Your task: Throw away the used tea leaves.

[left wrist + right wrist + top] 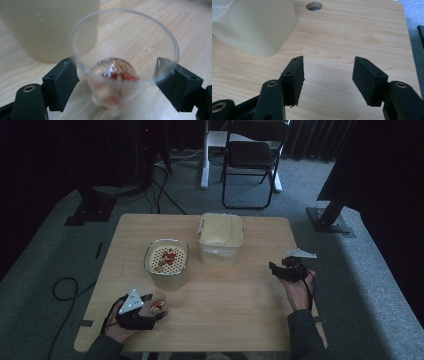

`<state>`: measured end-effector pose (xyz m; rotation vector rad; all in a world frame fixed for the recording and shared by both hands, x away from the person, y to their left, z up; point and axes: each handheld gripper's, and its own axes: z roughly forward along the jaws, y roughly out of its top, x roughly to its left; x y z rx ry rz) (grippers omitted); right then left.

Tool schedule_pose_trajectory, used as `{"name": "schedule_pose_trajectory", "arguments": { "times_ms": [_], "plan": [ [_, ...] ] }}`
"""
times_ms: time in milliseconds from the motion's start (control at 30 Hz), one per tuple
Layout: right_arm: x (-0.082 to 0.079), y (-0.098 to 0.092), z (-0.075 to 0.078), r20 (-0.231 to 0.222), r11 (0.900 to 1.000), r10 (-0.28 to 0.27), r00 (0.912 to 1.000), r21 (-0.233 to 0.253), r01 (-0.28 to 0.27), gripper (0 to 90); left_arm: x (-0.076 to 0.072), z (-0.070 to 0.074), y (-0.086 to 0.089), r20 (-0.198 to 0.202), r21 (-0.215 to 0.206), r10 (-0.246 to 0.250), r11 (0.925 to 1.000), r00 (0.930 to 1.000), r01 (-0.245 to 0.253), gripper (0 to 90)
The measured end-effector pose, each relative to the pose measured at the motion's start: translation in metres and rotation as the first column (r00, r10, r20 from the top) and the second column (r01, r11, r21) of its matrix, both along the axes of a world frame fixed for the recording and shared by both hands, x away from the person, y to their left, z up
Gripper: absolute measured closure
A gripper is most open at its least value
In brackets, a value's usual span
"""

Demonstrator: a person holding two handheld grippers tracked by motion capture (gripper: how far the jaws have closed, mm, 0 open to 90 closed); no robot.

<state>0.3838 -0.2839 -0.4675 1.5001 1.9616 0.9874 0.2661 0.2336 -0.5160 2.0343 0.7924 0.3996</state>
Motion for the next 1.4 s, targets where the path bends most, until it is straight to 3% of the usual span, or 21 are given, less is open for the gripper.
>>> {"name": "schedule_pose_trajectory", "arguments": {
  "times_ms": [333,633,900,1067,1100,1133,1233,1400],
  "plan": [
    [-0.005,-0.004,-0.013,-0.028,1.000,-0.004,0.9996,-0.005,0.003,42.3,0.009,0.001,-0.004,0.021,-0.007,0.004,1.0000,0.9998,-0.003,30.7],
    [-0.008,0.003,-0.023,-0.045,1.000,0.016,0.9989,-0.022,-0.017,42.2,0.012,0.001,0.002,0.037,-0.005,0.060,0.9982,0.9975,-0.060,32.4],
    [-0.020,0.006,-0.035,-0.062,0.998,0.043,0.9971,-0.042,-0.046,41.9,0.014,0.003,0.022,0.045,-0.022,0.136,0.9906,0.9897,-0.135,32.7],
    [-0.034,0.010,-0.046,-0.065,0.997,0.069,0.9955,-0.038,-0.071,42.2,0.018,0.008,0.042,0.057,-0.040,0.228,0.9733,0.9720,-0.226,32.7],
    [-0.034,0.010,-0.046,-0.065,0.997,0.069,0.9955,-0.038,-0.071,42.2,0.018,0.008,0.042,0.057,-0.040,0.228,0.9733,0.9720,-0.226,32.7],
    [-0.037,0.011,-0.049,-0.062,0.997,0.073,0.9954,-0.033,-0.075,42.4,0.021,0.012,0.053,0.065,-0.052,0.271,0.9620,0.9603,-0.268,32.7],
    [-0.045,0.017,-0.059,-0.059,0.994,0.095,0.9938,-0.040,-0.097,43.1,0.028,0.018,0.067,0.079,-0.050,0.322,0.9464,0.9433,-0.319,32.7],
    [-0.052,0.023,-0.061,-0.055,0.991,0.126,0.9905,-0.036,-0.128,43.1,0.046,0.031,0.081,0.107,-0.055,0.380,0.9250,0.9188,-0.376,32.7]
  ]
}}
